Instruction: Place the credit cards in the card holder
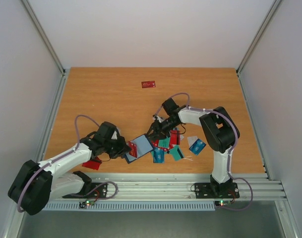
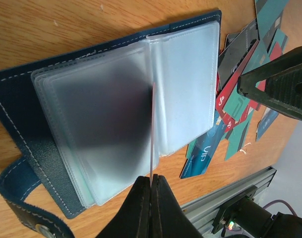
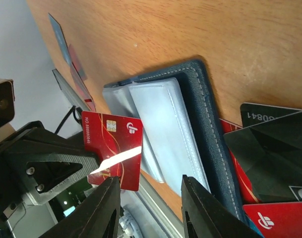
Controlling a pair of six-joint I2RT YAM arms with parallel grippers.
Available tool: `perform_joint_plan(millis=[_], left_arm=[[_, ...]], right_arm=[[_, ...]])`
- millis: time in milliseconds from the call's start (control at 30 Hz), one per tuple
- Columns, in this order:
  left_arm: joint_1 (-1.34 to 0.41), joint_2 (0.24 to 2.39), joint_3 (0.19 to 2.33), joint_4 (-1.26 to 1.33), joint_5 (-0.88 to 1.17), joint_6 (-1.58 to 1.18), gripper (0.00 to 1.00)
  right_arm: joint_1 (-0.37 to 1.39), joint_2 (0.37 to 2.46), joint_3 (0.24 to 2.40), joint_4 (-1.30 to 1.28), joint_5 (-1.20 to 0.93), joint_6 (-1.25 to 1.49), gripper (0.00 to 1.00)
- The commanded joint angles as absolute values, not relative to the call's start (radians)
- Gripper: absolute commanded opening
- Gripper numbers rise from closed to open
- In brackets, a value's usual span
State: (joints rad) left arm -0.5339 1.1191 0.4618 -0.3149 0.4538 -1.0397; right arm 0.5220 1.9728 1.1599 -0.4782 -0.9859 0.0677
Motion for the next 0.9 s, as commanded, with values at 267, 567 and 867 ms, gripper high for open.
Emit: perform_joint_plan(millis=[267,567,867], left_arm=[[-0.531,1.157,0.473,-0.223,0.478,-1.032,0.0],[-0.53,1.193,0.464,-0.185,0.488,-1.022,0.0],[-0.53,1.154,0.457,-0.194,0.486,-0.99,0.0]], right_arm=[[0.531,1.969,1.066,-0.433,-0.989,0.054,0.34],[0.555,1.937,1.006,-0.397,-0.992,0.086,0.34],[0.561,1.933,0.998,-0.395,-0.991,0.099,0.33]])
